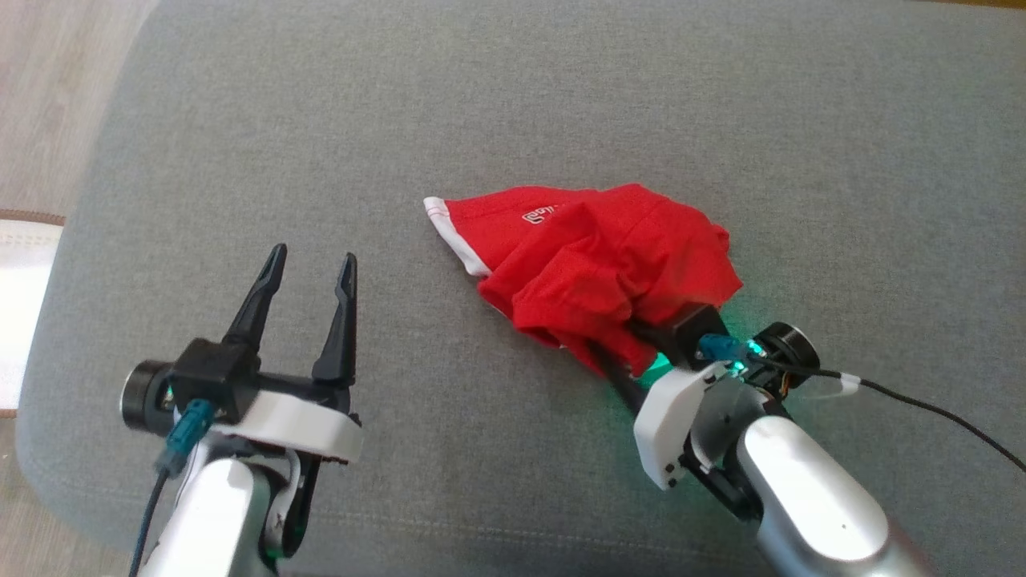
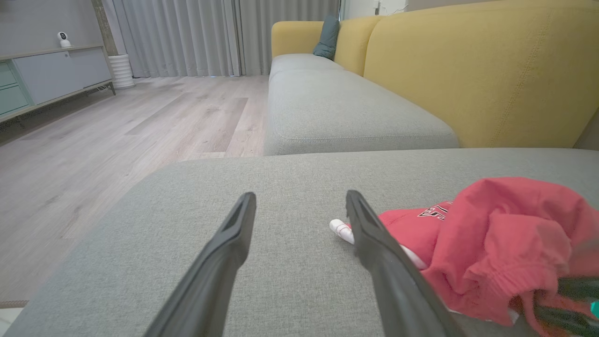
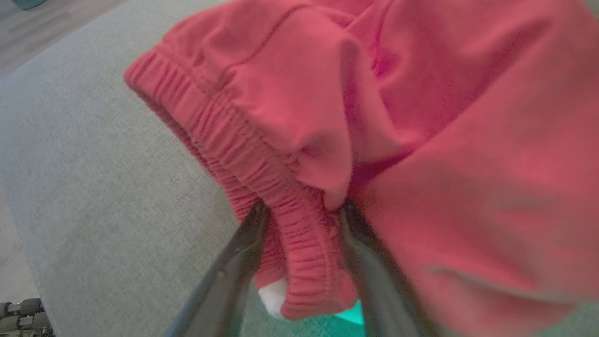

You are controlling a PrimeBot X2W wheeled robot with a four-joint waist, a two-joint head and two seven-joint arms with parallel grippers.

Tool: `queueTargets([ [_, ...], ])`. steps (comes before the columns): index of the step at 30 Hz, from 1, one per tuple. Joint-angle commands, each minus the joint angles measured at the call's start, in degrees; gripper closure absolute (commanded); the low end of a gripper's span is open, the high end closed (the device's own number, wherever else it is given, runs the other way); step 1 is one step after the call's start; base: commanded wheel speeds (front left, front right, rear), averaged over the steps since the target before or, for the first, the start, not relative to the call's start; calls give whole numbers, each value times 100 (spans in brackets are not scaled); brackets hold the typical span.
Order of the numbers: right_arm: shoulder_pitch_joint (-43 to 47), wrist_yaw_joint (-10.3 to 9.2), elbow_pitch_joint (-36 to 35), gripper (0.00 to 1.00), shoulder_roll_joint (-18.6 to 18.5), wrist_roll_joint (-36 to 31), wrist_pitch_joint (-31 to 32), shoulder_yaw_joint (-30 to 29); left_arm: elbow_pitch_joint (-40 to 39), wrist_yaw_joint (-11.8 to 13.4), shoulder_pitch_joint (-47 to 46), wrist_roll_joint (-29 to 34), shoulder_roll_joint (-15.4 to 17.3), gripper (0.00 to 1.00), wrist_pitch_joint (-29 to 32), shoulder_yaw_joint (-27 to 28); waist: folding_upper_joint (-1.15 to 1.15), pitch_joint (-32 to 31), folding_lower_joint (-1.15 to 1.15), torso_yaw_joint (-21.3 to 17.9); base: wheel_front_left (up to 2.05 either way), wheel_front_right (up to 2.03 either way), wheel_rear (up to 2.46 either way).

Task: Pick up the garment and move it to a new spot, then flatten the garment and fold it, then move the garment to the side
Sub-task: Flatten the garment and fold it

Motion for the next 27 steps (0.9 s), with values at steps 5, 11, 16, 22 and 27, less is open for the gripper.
queueTargets([
  [5, -179, -5, -102, 100, 197, 96, -345, -135, -99, -20, -303, -21, 60, 0, -101, 198, 0, -2, -1, -32, 0, 0, 0],
  [11, 20, -5, -560, 100, 195, 306, -595, -482, -74, -21, -291, -6, 71, 0, -113, 225, 0, -79, -1, -153, 0, 0, 0],
  [16, 296, -5, -1164, 100, 156, 381, -633, -896, -92, -18, -263, 11, 83, 0, -117, 230, 0, -153, -1, -272, 0, 0, 0],
  [22, 603, -5, -1682, 100, 162, 387, -536, -1585, -117, -4, -212, 16, 112, 0, -118, 247, 0, -209, -1, -413, 0, 0, 0],
  [27, 831, -5, -1827, 100, 219, 423, -396, -2560, -153, 0, -211, 21, 136, 0, -119, 249, 0, -185, -1, -520, 0, 0, 0],
])
